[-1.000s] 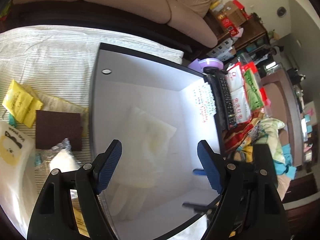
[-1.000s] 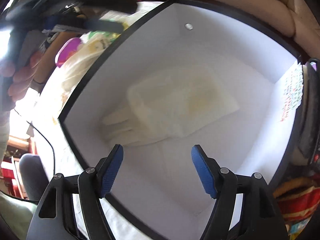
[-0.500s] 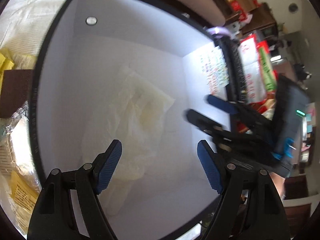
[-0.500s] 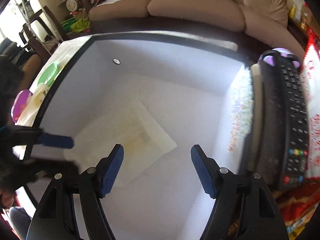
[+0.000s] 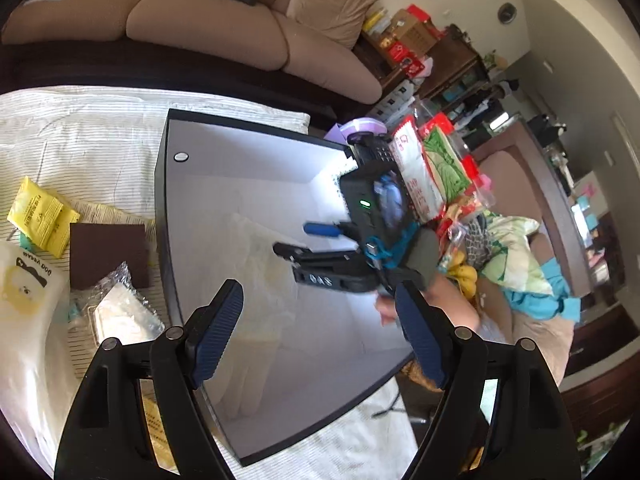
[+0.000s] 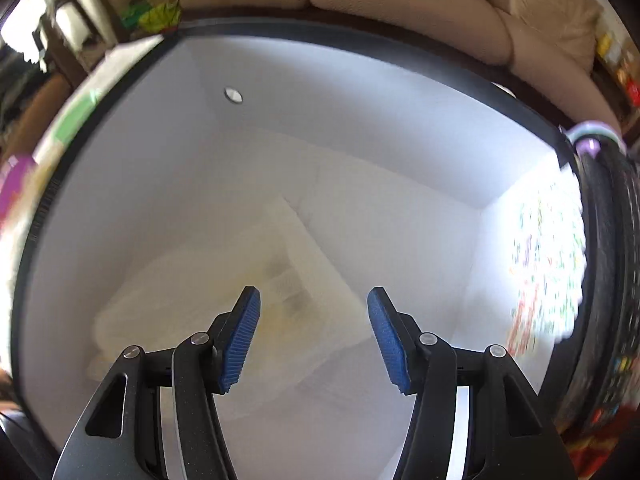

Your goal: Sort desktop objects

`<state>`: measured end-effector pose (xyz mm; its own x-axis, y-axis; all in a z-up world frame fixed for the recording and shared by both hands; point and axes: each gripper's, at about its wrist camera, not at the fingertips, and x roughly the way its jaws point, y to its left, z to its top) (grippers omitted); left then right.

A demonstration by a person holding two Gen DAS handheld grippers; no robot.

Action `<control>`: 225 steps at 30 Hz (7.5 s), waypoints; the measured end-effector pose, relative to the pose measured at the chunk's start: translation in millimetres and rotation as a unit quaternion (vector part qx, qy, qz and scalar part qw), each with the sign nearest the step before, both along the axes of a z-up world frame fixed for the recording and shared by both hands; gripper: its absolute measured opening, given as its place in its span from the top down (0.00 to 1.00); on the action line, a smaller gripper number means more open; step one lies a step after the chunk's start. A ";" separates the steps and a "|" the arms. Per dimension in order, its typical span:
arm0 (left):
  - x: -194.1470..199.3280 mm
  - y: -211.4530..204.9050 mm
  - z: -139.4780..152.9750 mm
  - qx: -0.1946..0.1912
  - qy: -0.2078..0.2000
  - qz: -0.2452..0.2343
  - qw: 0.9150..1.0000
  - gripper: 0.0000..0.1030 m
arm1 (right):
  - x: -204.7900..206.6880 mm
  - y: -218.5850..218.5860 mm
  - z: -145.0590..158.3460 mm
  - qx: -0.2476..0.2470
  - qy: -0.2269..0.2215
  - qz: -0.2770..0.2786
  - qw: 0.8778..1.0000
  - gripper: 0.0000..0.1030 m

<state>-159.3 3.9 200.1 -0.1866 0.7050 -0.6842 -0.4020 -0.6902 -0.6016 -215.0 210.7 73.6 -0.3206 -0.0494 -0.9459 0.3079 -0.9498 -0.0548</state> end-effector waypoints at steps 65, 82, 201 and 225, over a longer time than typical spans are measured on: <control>5.0 -33.6 -28.0 0.034 -0.019 0.019 0.999 0.22 | -5.5 -44.5 3.6 -0.219 -0.106 -0.101 0.965 0.49; 96.3 -89.5 -36.0 -0.005 -0.023 0.082 0.996 0.00 | 127.8 -47.8 74.0 -0.169 0.076 -0.006 0.983 0.00; 243.6 -199.2 176.7 0.018 0.412 0.016 0.911 0.63 | 316.1 -228.5 358.7 -0.342 0.204 0.206 0.894 0.88; 447.6 1.0 232.8 -0.085 0.396 -0.074 0.911 0.94 | 490.2 -76.3 405.3 -0.346 0.242 0.230 0.877 0.88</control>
